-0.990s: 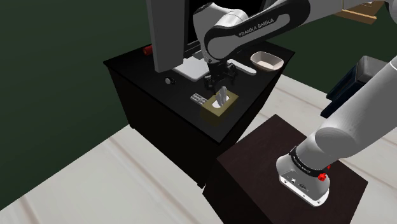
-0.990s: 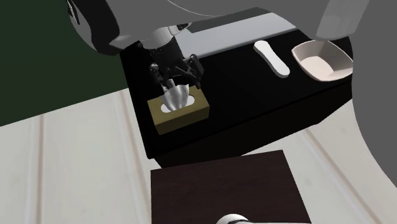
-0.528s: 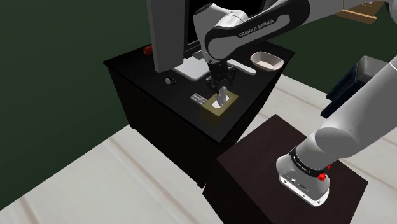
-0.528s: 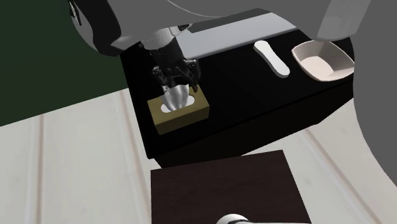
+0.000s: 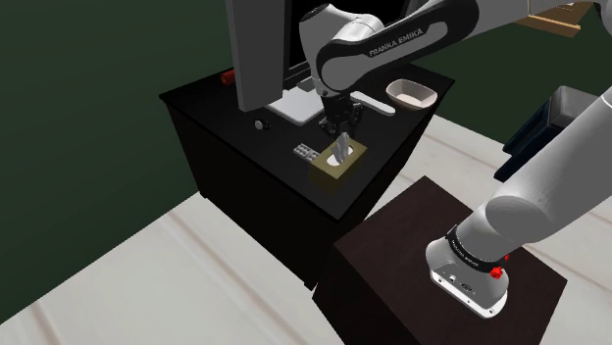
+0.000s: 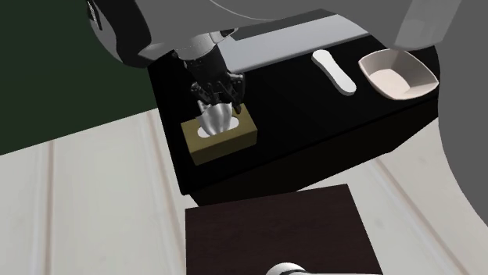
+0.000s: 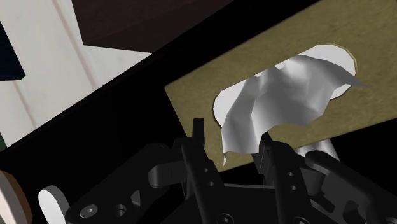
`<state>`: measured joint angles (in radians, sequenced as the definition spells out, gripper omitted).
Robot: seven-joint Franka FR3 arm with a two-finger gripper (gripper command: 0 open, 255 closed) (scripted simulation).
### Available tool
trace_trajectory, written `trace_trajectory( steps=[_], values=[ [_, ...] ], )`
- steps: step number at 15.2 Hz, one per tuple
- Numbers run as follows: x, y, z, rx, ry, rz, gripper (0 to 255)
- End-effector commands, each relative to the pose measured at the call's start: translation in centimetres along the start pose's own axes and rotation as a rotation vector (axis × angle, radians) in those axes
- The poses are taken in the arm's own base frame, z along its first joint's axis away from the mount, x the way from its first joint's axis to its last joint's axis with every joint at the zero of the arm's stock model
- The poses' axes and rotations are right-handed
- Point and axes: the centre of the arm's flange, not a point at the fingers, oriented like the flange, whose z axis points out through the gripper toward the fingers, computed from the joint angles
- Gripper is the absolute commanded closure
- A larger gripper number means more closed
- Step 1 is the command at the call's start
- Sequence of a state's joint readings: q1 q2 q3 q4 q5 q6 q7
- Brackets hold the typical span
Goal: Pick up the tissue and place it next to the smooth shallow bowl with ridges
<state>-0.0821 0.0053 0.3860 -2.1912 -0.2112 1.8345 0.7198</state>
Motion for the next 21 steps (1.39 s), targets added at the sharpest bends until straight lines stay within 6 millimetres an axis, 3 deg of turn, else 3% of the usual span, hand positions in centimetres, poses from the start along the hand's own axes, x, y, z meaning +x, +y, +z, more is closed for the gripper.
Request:
trace_trajectory(
  steps=[1, 21],
  values=[
    [-0.2, -0.3, 0.1, 0.002, -0.002, -0.007, 255],
    [-1.8, 3.5, -9.6, 0.002, -0.002, -0.007, 255]
  ],
)
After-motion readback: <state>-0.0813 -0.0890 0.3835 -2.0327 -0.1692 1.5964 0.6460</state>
